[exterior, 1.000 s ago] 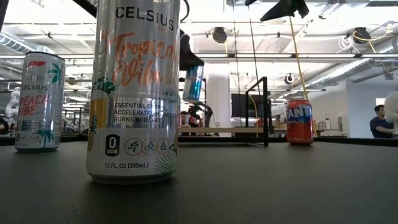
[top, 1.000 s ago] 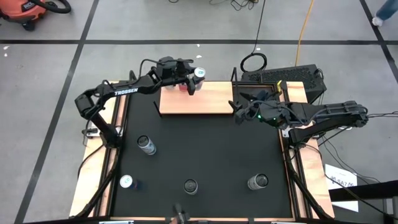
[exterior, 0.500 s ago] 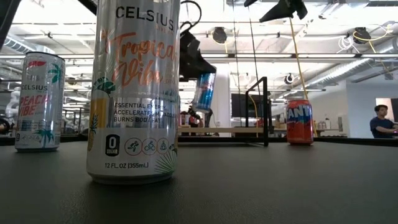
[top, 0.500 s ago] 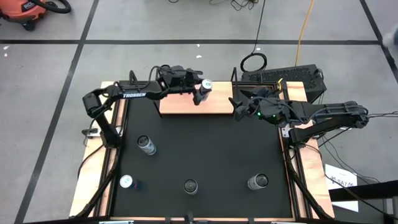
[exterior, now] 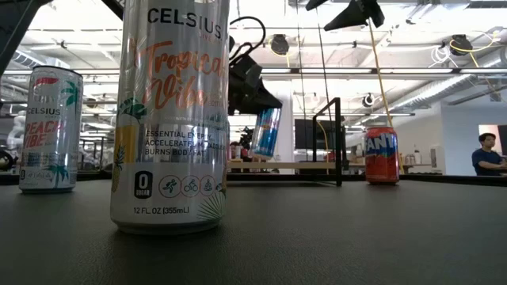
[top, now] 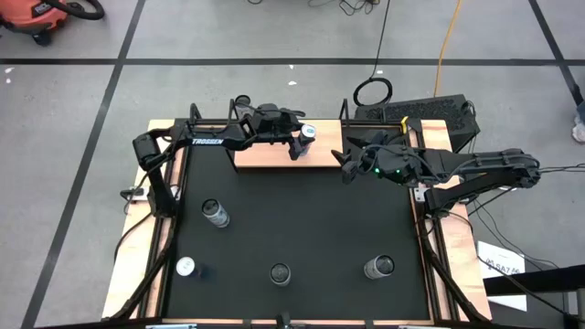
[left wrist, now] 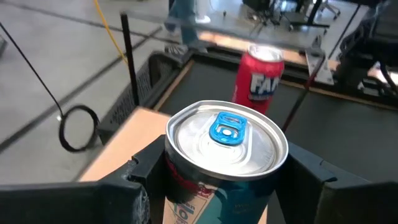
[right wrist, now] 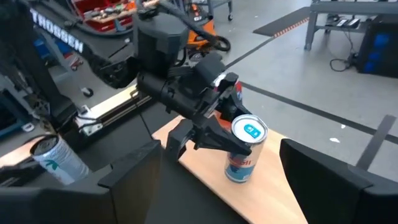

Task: Place canned beverage on shelf
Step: Put the right blue soda can on the shelf

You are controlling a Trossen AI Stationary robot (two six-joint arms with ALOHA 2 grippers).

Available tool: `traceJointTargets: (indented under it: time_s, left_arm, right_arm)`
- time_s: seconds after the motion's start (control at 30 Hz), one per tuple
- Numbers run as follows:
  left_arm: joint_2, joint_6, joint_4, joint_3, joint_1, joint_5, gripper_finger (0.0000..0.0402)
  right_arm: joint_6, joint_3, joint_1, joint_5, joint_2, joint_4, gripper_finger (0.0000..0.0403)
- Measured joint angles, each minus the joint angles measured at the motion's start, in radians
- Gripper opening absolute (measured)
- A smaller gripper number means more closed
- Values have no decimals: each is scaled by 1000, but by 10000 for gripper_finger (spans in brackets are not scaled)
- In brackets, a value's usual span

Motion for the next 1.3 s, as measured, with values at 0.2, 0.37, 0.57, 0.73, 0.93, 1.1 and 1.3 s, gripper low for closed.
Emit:
traceJointTargets:
  time_s: [0.2,0.37,0.57,0.73,0.93,1.1,1.3]
  left_arm:
    - [0,0,-8,0,0,12,233]
    - [-1,0,-6,0,3,12,286]
    - [-18,0,-38,0,9,11,319]
    - [-64,1,-196,41,13,-10,322]
    - [-66,2,-338,112,13,-10,322]
    - [-66,1,-355,114,7,-10,322]
    - [-66,1,-369,114,-8,-10,322]
  right_arm:
    - [7,0,0,-15,18,-1,313]
    - [7,0,0,-15,19,-1,313]
    - [7,0,0,-15,19,-1,313]
    - [8,0,0,-14,19,-1,314]
    - [7,0,0,-15,19,-1,314]
    - [6,0,0,-14,19,-2,314]
    - [6,0,0,-14,19,-2,314]
